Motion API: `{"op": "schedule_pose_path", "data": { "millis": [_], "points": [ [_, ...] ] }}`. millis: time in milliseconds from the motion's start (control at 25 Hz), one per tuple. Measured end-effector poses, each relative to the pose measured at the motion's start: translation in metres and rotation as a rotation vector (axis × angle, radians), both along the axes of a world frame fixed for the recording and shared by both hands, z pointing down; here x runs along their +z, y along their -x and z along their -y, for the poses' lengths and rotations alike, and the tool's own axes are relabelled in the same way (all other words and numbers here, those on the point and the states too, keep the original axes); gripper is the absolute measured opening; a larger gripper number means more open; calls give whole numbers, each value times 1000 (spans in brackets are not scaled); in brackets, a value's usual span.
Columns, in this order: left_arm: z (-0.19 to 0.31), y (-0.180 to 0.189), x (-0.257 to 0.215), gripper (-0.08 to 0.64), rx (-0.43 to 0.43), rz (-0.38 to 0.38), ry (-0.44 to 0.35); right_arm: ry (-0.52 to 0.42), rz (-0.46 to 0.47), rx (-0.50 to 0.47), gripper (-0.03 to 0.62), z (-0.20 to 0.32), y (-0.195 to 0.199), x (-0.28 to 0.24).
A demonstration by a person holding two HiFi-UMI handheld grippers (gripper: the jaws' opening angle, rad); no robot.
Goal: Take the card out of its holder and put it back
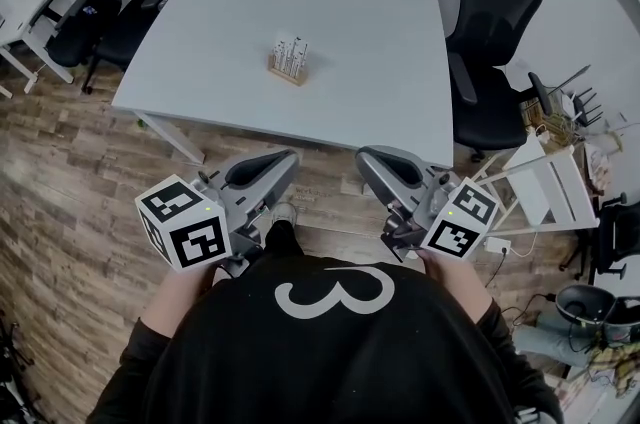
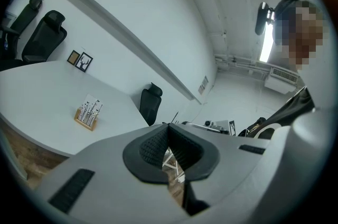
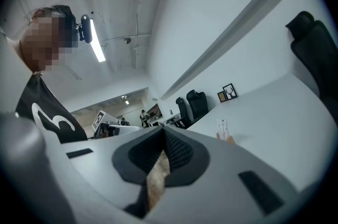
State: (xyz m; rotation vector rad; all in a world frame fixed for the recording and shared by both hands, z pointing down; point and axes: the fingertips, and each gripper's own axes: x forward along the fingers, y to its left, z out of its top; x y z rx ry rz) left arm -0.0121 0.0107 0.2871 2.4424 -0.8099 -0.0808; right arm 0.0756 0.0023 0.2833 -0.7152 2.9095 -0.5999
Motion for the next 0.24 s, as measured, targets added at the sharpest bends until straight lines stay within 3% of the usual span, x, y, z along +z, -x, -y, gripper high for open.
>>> {"op": "schedule_pose_path", "data": {
  "millis": [240],
  "points": [
    [14, -3, 4, 11, -5, 1, 9, 3, -8, -15, 8, 10, -1, 4]
  ]
}}
